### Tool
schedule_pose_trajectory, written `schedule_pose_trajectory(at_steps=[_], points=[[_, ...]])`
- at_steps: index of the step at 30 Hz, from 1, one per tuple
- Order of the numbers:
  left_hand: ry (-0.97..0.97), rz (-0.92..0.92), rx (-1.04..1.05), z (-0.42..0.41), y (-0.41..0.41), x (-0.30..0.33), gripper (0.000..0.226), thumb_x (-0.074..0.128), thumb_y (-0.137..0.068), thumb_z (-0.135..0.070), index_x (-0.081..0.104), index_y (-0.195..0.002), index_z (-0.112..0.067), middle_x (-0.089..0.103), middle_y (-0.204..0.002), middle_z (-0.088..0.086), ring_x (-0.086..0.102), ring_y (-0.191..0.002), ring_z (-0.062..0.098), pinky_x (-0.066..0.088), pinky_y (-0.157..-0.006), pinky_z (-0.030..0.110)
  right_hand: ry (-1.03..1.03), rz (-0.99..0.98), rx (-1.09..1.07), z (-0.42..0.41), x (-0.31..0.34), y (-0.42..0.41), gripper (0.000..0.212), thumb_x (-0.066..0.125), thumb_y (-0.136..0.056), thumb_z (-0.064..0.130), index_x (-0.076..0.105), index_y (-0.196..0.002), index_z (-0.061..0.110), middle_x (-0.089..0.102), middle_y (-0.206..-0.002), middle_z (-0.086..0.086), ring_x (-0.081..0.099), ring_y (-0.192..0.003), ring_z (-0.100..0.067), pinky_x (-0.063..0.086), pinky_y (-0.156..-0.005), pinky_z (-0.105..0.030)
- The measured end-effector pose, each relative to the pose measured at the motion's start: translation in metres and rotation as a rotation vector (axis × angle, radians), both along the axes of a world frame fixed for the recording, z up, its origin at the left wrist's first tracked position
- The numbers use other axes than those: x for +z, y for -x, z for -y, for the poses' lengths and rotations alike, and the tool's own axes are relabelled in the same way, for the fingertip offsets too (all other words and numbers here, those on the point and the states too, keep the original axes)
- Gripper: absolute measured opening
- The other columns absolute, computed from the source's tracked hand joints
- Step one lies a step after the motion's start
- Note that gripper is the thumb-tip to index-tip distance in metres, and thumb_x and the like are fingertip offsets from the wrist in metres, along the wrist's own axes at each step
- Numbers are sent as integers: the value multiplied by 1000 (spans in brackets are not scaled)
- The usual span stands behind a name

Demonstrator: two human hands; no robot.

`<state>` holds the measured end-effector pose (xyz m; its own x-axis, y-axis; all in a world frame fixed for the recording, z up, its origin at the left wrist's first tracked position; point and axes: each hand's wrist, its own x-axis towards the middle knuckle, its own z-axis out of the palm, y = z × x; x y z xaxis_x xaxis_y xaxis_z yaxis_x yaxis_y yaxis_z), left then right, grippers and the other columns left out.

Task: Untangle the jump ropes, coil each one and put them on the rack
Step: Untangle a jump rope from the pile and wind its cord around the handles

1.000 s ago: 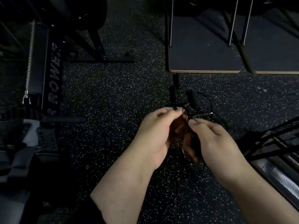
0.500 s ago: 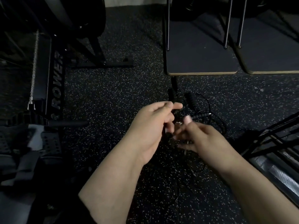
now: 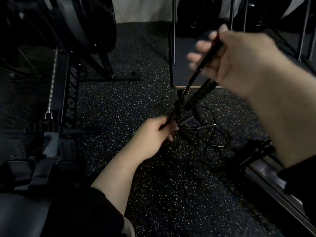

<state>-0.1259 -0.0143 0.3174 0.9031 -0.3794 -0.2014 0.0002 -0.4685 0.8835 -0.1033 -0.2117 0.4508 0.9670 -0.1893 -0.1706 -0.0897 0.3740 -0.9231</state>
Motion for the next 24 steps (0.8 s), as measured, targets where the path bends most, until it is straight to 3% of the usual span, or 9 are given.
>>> schedule_pose_trajectory(at_steps=[3, 6, 8, 11, 15, 17, 22, 24], points=[[-14, 44, 20, -13, 6, 3, 17, 58, -103, -34, 71, -94, -26, 75, -89, -4, 70, -91, 13, 52, -89, 39, 126, 65, 4, 6, 36, 4, 29, 37, -113, 30, 58, -106, 11, 71, -74, -1, 79, -85, -25, 64, -74, -38], [16, 87, 2, -16, 12, 21, 21, 55, -106, -28, 70, -93, -23, 75, -89, -6, 68, -90, 7, 51, -89, 33, 126, 146, 9, 5, 57, 13, 33, 34, -113, 33, 58, -101, 13, 65, -70, 1, 75, -76, -21, 64, -78, -39], [108, 60, 3, -16, 19, 38, 21, 53, -106, -26, 71, -96, -19, 76, -87, -2, 69, -87, 9, 55, -84, 38, 92, 158, 13, 4, 62, 19, 33, 37, -112, 37, 58, -98, 14, 65, -70, 1, 73, -71, -19, 63, -81, -42], [221, 3, 42, -17, 28, 59, 21, 53, -107, -24, 71, -100, -18, 78, -86, 3, 73, -84, 16, 58, -77, 40, 5, 86, -5, 3, 56, 26, 28, 47, -108, 37, 57, -106, 11, 66, -73, -4, 75, -71, -24, 63, -74, -41], [180, 34, 2, -18, 36, 82, 22, 53, -107, -31, 74, -101, -26, 79, -97, -4, 74, -100, 17, 54, -100, 44, -212, -20, -97, 3, 46, 29, 28, 44, -109, 35, 55, -94, 15, 69, -71, -2, 78, -73, -22, 62, -65, -34], [143, 38, -34, -17, 41, 94, 22, 53, -106, -32, 73, -101, -25, 79, -98, -7, 73, -102, 19, 53, -103, 45, -295, -28, -127, 5, 46, 29, 33, 42, -109, 38, 57, -89, 16, 69, -70, -1, 77, -71, -20, 61, -65, -32], [270, -32, -51, -14, 50, 130, 23, 44, -111, -26, 62, -103, -13, 80, -103, 2, 75, -98, 30, 61, -86, 41, -339, -9, -105, 5, 53, 32, 42, 37, -109, 48, 57, -89, 17, 73, -77, -1, 77, -73, -20, 62, -70, -32], [347, -72, -42, -13, 51, 143, 23, 42, -111, -28, 59, -104, -15, 80, -103, 2, 77, -95, 29, 61, -80, 39, -301, 23, -63, 2, 57, 33, 47, 36, -108, 54, 60, -102, 14, 78, -88, -2, 79, -84, -22, 63, -75, -36]])
